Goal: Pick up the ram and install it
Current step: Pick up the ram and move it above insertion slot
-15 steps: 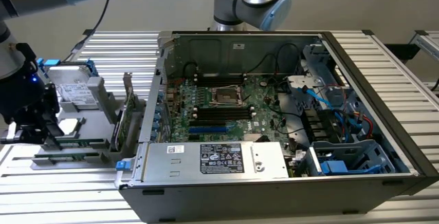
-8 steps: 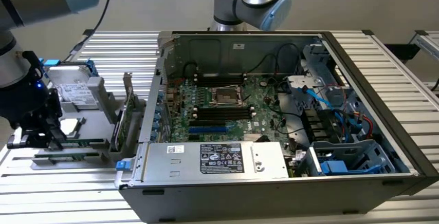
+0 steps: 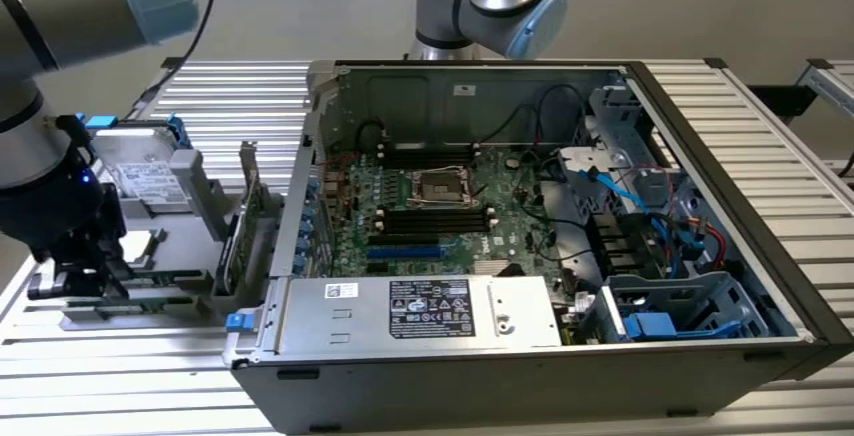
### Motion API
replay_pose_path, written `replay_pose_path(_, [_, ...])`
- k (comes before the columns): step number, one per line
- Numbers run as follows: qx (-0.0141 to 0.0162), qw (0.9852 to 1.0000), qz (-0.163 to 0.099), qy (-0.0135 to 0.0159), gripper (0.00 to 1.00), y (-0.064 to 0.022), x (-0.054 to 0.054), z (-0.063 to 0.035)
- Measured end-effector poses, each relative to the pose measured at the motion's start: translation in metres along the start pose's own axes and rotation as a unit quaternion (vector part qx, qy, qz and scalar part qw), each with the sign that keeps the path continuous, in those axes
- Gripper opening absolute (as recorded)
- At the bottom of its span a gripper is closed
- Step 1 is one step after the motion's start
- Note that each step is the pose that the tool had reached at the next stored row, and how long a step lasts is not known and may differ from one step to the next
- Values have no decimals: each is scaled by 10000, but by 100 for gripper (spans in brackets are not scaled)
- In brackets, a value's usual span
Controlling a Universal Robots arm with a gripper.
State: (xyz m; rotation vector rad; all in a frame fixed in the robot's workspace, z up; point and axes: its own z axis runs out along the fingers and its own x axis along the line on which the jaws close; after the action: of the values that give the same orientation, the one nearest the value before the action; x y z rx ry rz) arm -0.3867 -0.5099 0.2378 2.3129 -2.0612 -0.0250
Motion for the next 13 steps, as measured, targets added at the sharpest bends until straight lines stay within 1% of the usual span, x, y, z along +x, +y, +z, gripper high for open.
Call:
replay_pose_path(8, [3,9999,-155,2,31,-3,-1,146])
replay_pose_path(13, [5,9998,-180,-8,31,-6,-3,237])
